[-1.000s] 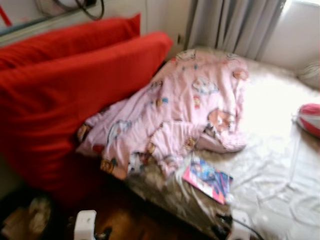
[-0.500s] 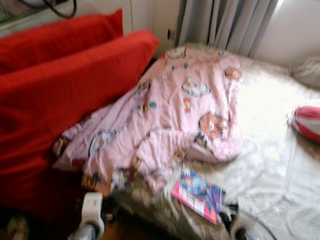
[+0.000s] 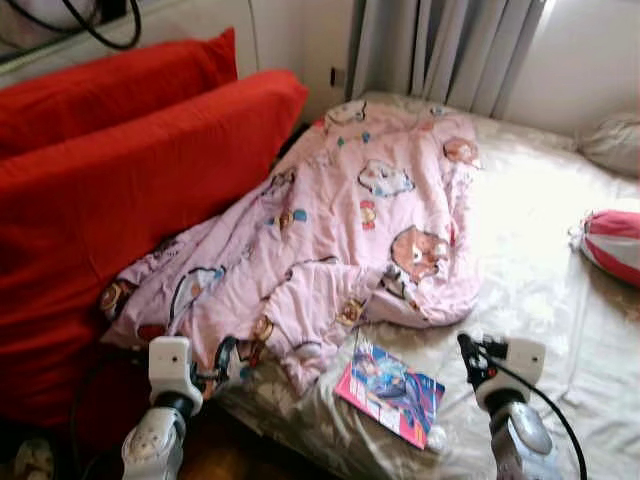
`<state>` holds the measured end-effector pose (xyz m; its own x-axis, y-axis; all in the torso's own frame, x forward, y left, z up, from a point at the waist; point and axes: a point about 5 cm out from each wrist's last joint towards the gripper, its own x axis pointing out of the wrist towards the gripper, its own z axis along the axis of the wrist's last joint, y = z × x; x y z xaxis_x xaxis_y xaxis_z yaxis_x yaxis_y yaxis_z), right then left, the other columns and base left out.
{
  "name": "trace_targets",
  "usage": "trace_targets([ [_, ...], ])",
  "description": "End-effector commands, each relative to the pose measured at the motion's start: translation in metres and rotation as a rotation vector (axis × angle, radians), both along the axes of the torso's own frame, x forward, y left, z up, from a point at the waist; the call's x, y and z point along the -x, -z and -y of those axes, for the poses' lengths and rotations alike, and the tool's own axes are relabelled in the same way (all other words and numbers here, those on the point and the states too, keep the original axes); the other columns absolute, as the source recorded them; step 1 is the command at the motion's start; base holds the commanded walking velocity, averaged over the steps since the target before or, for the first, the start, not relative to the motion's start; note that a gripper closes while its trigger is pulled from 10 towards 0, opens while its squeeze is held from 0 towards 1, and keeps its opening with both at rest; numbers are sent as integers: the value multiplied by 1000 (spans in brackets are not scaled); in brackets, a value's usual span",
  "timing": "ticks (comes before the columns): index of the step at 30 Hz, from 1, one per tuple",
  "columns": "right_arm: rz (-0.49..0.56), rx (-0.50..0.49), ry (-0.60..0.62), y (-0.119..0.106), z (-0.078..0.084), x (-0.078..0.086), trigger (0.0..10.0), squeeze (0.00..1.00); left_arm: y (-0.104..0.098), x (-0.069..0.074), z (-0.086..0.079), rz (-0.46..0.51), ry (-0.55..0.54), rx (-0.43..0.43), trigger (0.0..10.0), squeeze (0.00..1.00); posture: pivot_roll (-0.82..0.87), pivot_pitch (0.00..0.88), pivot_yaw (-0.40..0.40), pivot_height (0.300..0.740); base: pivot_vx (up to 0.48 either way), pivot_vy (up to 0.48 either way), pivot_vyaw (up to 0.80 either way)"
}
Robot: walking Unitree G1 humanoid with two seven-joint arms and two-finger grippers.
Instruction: Clean up the room
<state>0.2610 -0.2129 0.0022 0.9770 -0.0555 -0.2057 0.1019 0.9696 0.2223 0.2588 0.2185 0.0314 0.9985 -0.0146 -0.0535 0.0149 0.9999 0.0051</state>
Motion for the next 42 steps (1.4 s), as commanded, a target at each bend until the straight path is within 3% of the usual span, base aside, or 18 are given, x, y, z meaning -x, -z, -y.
trace_targets([
  [1,6,1,1,0,0,3,10000,0,-1,2,0,7,2,3,10000,0,118,75,-37,740,0,0,0],
  [2,20,25,-14,0,-8,4,10000,0,-4,2,2,24,7,2,10000,0,106,71,-37,740,0,0,0],
  [6,49,39,-16,-2,-14,5,10000,0,-5,5,6,25,16,7,10000,0,111,67,-42,740,0,0,0],
  [13,52,79,-11,-8,-11,-1,10000,0,-8,7,14,22,35,20,10000,0,122,75,-49,740,0,0,0],
  [18,-3,100,35,-6,-8,-4,10000,0,-10,5,17,12,48,22,10000,0,121,105,-52,740,0,0,0],
  [29,-23,103,9,-1,-17,-1,10000,0,-8,10,17,-21,75,16,10000,0,122,148,-57,681,0,0,0],
  [35,8,114,0,-5,-19,-2,10000,0,-8,9,15,-34,72,15,10000,0,125,149,-57,677,0,0,0],
  [42,-35,134,15,-2,-17,-4,10000,0,-7,11,12,-53,67,12,10000,0,125,146,-58,657,0,0,0],
])
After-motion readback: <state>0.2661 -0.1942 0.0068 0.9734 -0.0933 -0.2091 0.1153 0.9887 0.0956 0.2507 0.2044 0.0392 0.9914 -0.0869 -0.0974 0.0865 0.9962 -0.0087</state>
